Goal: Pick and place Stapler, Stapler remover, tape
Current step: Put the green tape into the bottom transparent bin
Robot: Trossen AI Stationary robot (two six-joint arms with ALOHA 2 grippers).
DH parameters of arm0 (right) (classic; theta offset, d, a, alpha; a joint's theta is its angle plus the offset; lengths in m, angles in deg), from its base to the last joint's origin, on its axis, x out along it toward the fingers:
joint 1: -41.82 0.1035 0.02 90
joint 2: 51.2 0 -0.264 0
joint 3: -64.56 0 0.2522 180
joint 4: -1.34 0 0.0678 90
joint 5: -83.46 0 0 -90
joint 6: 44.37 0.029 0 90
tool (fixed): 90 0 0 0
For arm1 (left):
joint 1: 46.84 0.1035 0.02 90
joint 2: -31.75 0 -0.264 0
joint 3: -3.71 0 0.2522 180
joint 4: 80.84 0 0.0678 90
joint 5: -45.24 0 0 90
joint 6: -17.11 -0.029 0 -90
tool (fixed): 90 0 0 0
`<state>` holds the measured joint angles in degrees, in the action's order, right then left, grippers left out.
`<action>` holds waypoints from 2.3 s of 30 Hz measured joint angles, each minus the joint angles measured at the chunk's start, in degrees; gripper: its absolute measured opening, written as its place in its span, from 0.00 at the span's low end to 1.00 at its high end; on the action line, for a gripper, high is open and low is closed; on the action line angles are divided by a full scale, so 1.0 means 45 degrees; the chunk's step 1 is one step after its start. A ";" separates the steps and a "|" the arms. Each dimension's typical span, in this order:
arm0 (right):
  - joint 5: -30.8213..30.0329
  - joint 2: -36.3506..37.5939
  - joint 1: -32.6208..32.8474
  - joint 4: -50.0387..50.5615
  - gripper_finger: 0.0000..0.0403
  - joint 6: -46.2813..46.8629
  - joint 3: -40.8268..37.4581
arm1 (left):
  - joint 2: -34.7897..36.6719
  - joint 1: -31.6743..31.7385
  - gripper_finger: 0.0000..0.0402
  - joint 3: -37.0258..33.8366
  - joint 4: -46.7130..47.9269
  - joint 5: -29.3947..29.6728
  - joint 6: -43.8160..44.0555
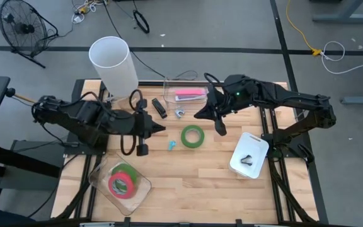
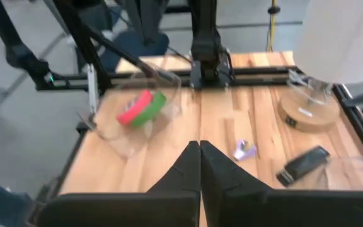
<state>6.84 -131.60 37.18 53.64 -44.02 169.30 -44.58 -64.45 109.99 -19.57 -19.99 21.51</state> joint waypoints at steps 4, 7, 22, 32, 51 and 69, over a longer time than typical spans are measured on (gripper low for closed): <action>-0.0255 -0.0017 -0.0005 0.0761 0.00 -0.0332 0.0000 | 0.0574 0.0568 0.01 -0.1208 -0.0962 -0.1150 0.0068; -0.0232 -0.0049 -0.0005 0.1385 0.00 -0.0570 -0.0005 | 0.1047 0.0980 0.01 -0.2363 -0.2014 -0.1817 0.0121; -0.0361 -0.0045 0.0002 -0.0576 0.00 -0.0892 -0.4051 | 0.3260 0.2366 0.01 -0.5254 -0.3925 -0.2690 0.0503; -0.1458 -0.0514 0.0114 -0.2023 0.12 -0.1479 -0.6233 | 0.5038 0.3099 0.01 -0.5244 -0.3640 -0.2545 0.0089; -0.1786 -0.4036 0.0489 -0.2088 0.69 -0.4220 -0.6295 | 0.5720 0.3906 0.03 -0.5240 -0.3206 -0.1510 -0.0134; -0.2199 -0.5980 0.0636 -0.2989 0.66 -0.4910 -0.6280 | 0.5720 0.3902 0.02 -0.5240 -0.3163 -0.1452 0.0211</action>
<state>-3.05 -158.51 40.04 40.19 -66.11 141.04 -18.84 -46.90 86.41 -33.80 -26.52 22.46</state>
